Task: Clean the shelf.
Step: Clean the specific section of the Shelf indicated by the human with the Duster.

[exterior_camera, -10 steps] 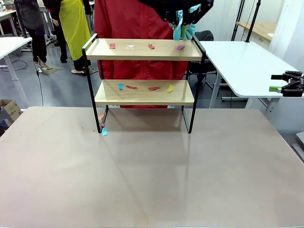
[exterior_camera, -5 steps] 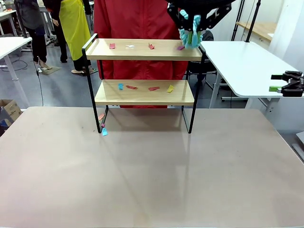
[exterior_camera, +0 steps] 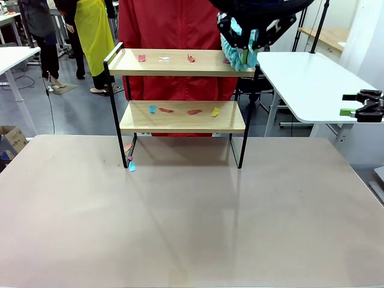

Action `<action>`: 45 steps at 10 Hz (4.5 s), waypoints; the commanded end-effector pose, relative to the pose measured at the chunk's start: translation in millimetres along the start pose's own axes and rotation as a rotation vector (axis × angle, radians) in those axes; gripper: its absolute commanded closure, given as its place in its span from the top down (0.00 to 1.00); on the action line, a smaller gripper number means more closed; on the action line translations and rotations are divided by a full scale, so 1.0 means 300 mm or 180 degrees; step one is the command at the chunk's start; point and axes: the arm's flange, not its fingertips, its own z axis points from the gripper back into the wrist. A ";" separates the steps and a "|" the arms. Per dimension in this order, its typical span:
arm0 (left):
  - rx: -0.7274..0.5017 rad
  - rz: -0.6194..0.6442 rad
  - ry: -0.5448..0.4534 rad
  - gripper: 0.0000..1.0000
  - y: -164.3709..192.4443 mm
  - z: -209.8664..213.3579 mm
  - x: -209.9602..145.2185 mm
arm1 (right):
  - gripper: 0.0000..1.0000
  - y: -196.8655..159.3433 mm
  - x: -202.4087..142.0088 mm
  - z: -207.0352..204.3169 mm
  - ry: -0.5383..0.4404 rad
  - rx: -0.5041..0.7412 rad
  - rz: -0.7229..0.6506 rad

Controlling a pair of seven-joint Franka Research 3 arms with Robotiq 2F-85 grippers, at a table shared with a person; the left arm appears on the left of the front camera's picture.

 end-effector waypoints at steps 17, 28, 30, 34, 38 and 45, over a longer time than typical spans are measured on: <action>0.0444 0.0082 0.0456 0.13 0.261 -0.069 0.052 | 1.00 0.000 0.024 -0.005 0.0041 -0.0005 -0.0037; 0.1105 0.0016 0.0512 0.13 0.640 -0.083 0.085 | 1.00 0.000 0.024 -0.005 0.0041 -0.0005 -0.0037; 0.1283 0.0034 0.0435 0.13 0.696 -0.082 0.067 | 1.00 0.000 0.024 -0.005 0.0041 -0.0005 -0.0037; 0.1795 0.0049 0.0140 0.13 0.777 -0.047 0.041 | 1.00 0.000 0.024 -0.005 0.0041 -0.0005 -0.0037; 0.1868 0.0192 -0.0180 0.13 0.826 0.038 0.023 | 1.00 0.000 0.024 -0.005 0.0041 -0.0005 -0.0037; 0.1534 0.0196 -0.0282 0.13 0.808 0.095 0.055 | 1.00 0.000 0.024 -0.005 0.0041 -0.0005 -0.0037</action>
